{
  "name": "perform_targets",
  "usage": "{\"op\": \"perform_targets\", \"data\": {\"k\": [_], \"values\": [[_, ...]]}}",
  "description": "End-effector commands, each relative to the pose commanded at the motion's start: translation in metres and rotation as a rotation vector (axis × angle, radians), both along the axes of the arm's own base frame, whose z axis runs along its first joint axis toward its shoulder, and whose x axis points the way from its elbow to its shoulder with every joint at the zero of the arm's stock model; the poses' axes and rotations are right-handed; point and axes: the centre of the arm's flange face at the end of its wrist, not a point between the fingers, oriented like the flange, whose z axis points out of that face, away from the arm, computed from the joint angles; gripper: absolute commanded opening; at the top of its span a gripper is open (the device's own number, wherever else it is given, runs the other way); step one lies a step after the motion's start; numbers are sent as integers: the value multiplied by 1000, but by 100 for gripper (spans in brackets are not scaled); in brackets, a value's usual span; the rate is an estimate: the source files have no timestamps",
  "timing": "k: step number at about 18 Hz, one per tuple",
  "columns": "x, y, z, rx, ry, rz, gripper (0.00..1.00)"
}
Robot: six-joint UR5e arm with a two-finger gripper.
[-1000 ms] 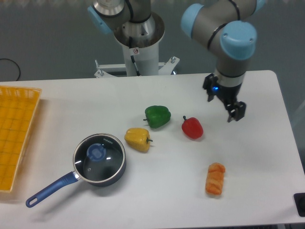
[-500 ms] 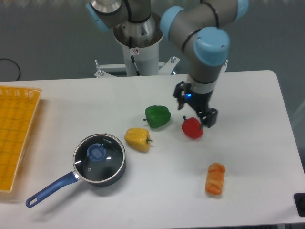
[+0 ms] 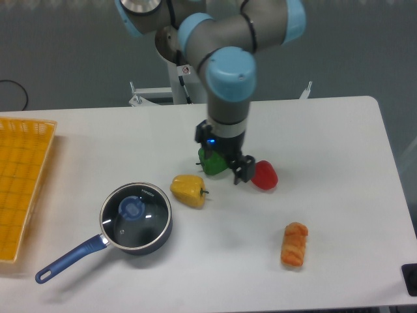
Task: Open the lid
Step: 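Move the gripper over the peppers toward the saucepan lid, then lower the gripper onto the lid's blue knob and close on it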
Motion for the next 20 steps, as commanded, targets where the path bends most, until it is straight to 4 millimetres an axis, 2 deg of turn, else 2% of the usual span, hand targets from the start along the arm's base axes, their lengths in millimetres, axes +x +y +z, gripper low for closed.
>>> {"op": "perform_targets", "data": {"k": [7,11,15,20], "values": [[46,56,-14,-50,47,12,100],[75,70,-18,-47,37,31,100],[109,78,-31,-68,8,30,100],[128,86,-53,-94,-16,22,100]]}}
